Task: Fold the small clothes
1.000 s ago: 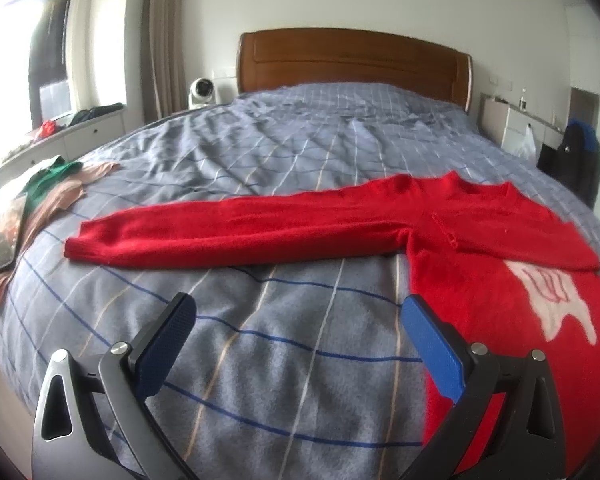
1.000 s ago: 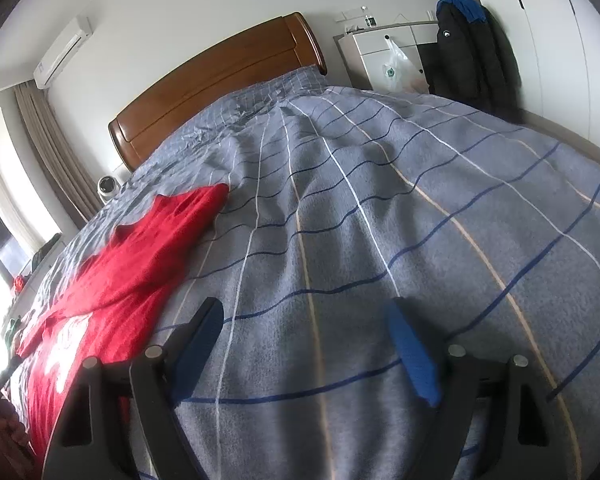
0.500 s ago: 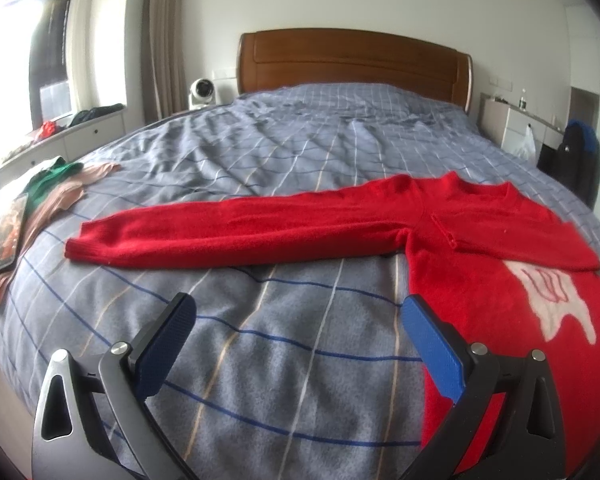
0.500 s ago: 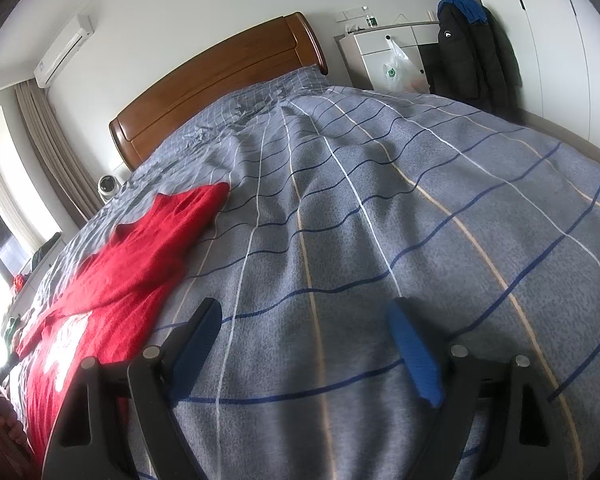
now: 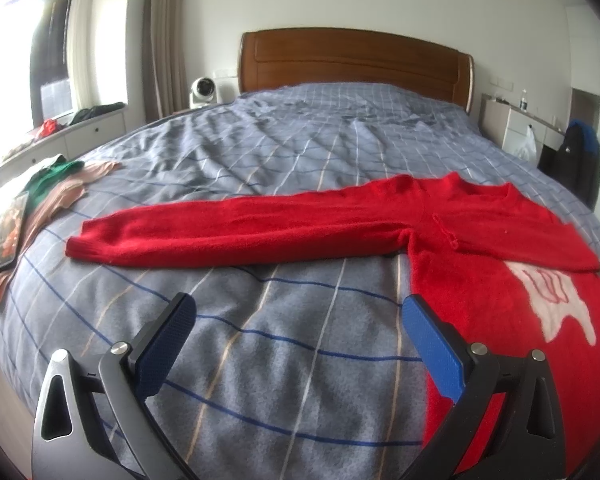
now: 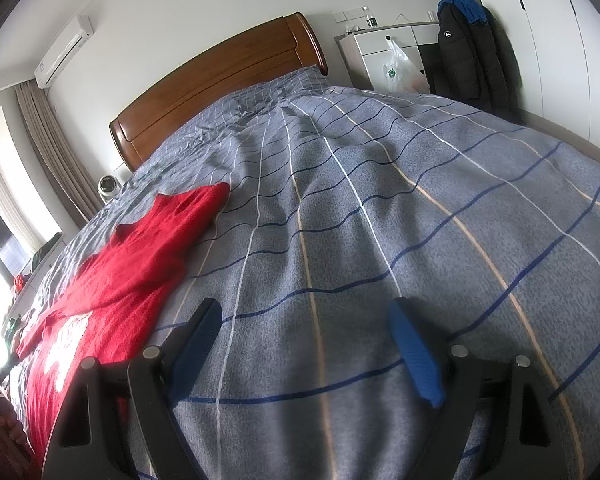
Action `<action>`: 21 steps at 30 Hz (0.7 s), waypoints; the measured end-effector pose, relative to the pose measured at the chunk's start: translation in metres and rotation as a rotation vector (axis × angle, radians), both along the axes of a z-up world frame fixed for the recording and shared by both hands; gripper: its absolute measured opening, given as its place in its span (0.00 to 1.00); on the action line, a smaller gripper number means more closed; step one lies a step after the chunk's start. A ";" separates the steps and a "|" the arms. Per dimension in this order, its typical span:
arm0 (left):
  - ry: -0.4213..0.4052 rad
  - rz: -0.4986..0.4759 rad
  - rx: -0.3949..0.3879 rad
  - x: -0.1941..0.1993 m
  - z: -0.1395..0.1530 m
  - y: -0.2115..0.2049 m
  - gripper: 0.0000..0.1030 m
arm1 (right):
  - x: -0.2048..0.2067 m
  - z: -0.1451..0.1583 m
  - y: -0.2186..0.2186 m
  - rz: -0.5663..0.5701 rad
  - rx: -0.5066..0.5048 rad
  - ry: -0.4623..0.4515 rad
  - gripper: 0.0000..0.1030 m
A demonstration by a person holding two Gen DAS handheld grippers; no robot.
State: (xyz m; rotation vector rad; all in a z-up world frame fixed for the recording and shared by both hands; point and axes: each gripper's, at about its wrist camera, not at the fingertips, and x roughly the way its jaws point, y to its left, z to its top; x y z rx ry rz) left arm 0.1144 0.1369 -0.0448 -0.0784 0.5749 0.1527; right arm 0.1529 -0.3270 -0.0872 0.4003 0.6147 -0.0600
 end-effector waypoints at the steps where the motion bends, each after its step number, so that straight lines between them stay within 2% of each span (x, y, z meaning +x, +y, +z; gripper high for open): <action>1: 0.002 0.000 0.002 0.000 0.000 0.000 1.00 | 0.000 0.000 0.000 0.000 0.000 0.000 0.82; 4: 0.002 -0.002 0.005 0.000 0.000 0.000 1.00 | 0.000 0.000 0.000 0.000 0.000 0.000 0.82; 6: 0.036 -0.014 -0.011 0.003 0.001 0.002 1.00 | 0.000 0.000 0.000 0.000 0.000 0.000 0.82; 8: 0.083 -0.064 -0.101 0.010 0.015 0.020 1.00 | 0.000 0.000 0.000 0.000 0.001 0.000 0.82; 10: 0.090 -0.086 -0.217 0.013 0.032 0.054 1.00 | 0.000 0.000 0.000 0.000 0.001 0.001 0.82; 12: 0.120 -0.086 -0.284 0.020 0.046 0.090 1.00 | 0.000 0.000 0.000 0.001 0.001 0.000 0.82; 14: 0.156 -0.032 -0.288 0.029 0.054 0.132 1.00 | 0.001 0.000 0.001 0.002 0.003 -0.002 0.83; 16: 0.201 0.050 -0.252 0.040 0.053 0.175 1.00 | 0.001 0.000 0.002 0.003 0.004 -0.002 0.83; 19: 0.310 0.142 -0.248 0.061 0.030 0.229 0.99 | 0.001 0.000 0.002 0.004 0.004 -0.002 0.83; 21: 0.368 0.182 -0.264 0.074 0.010 0.248 0.98 | 0.001 0.000 0.002 0.004 0.004 -0.002 0.83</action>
